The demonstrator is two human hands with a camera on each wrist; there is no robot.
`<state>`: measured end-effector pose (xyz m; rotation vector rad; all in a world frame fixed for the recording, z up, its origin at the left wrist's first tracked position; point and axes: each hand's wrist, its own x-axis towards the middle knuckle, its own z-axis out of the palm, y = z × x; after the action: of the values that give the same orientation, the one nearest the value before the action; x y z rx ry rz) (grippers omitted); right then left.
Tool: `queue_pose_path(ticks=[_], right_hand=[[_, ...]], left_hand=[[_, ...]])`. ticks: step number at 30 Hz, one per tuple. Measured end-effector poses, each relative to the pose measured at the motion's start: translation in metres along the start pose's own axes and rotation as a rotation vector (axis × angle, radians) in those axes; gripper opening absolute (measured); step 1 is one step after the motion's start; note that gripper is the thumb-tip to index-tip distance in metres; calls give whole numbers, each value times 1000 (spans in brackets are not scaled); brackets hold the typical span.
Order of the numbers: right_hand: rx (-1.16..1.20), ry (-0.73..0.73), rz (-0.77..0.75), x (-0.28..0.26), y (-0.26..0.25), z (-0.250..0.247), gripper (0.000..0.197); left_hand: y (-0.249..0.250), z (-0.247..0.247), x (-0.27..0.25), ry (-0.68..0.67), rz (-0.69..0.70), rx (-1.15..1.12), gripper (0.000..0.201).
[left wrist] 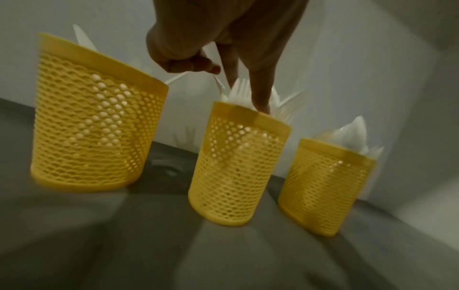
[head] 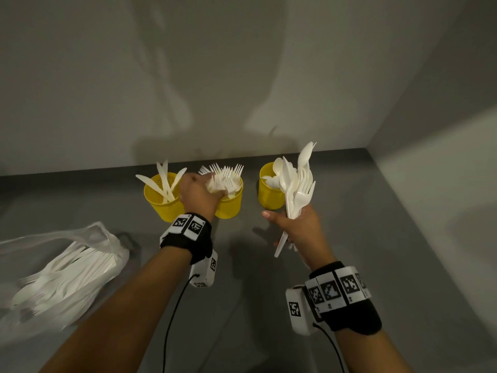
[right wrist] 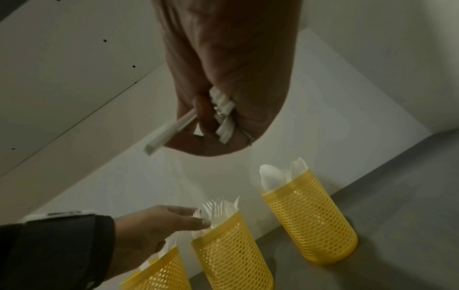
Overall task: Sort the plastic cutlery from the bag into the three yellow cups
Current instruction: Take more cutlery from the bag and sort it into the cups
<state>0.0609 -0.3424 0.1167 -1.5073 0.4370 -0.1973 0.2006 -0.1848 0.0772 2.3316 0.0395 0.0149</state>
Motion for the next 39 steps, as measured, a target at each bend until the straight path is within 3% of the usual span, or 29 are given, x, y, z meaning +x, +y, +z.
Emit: queue_pose_path(ticks=[3, 5, 8, 11, 15, 16, 18, 20, 22, 25, 28, 34, 39], right_hand=[[-66, 30, -3, 1, 2, 5, 64], [-44, 62, -9, 1, 3, 8, 73], [14, 110, 1, 3, 1, 13, 55], [151, 133, 40, 5, -2, 16, 19], [352, 236, 117, -2, -5, 27, 21], [270, 236, 110, -6, -7, 27, 20], [296, 162, 112, -4, -10, 24, 15], [270, 94, 142, -5, -16, 26, 24], [263, 98, 84, -6, -14, 24, 12], [88, 99, 34, -5, -6, 21, 55], [-42, 139, -23, -7, -2, 7, 54], [-113, 179, -40, -4, -1, -8, 46], [-75, 178, -10, 0, 5, -9, 57]], left_hand=[[11, -12, -23, 135, 72, -168, 72], [26, -20, -48, 169, 192, -326, 58], [56, -26, -88, -87, 403, -417, 26], [68, -20, -107, -199, 462, -304, 30], [67, -17, -104, -188, 384, -279, 17], [68, -18, -105, -192, 380, -275, 17], [72, -22, -108, -199, 388, -262, 19], [74, -24, -111, -212, 368, -287, 15], [75, -27, -110, -207, 321, -331, 10], [76, -35, -101, -187, 284, -428, 13], [73, -47, -80, -183, 250, -550, 27], [56, -50, -22, -40, 148, -591, 26], [38, -33, 5, 113, 81, -516, 20]])
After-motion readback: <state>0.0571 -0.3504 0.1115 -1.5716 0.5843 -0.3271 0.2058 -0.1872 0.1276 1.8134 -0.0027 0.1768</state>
